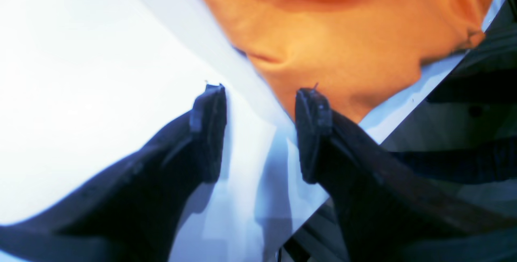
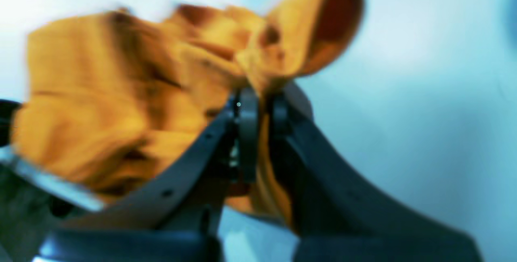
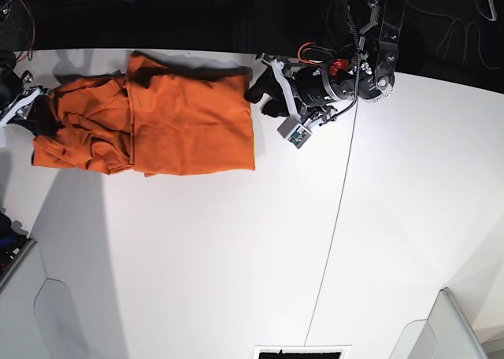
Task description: Layout the t-shirt on the table in an organized manner, then fold the t-shirt properly
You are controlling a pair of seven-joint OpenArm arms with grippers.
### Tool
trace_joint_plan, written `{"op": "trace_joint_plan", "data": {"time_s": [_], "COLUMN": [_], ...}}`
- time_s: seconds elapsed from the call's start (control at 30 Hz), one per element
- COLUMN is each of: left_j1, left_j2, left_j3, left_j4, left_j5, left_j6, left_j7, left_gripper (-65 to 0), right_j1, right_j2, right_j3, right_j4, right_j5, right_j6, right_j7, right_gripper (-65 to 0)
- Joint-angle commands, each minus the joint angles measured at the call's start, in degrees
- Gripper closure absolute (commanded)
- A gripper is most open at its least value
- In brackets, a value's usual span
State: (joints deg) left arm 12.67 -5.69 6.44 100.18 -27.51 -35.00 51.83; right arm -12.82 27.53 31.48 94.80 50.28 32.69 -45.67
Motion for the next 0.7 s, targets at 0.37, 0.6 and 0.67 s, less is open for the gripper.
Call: {"op": "trace_joint_plan", "data": {"time_s": [0.37, 0.6, 0.67], "left_j1": [0.04, 0.02, 0.04], "left_j2": [-0.04, -0.04, -0.04], "left_j3": [0.07, 0.07, 0.07], "left_j4": [-2.71, -2.71, -2.71], "left_j5": [-0.13, -1.42, -1.42], "left_j6": [-0.17, -0.17, -0.17], "left_j7": [-0.20, -0.17, -0.17], "left_gripper": [-30.3, -30.3, -30.3], "right_j1": [1.05, 2.34, 3.50], "right_j2": [-13.33, -16.94, -16.94], "right_j3": [-16.98, -30.10, -31.43], "right_j4": [12.59, 12.59, 12.63], "right_j5": [-4.48, -14.08, -13.99], "right_j6": [0.52, 0.48, 0.50], "right_j7": [3.52, 7.74, 7.74], "right_gripper": [0.0, -33.6, -35.6]}}
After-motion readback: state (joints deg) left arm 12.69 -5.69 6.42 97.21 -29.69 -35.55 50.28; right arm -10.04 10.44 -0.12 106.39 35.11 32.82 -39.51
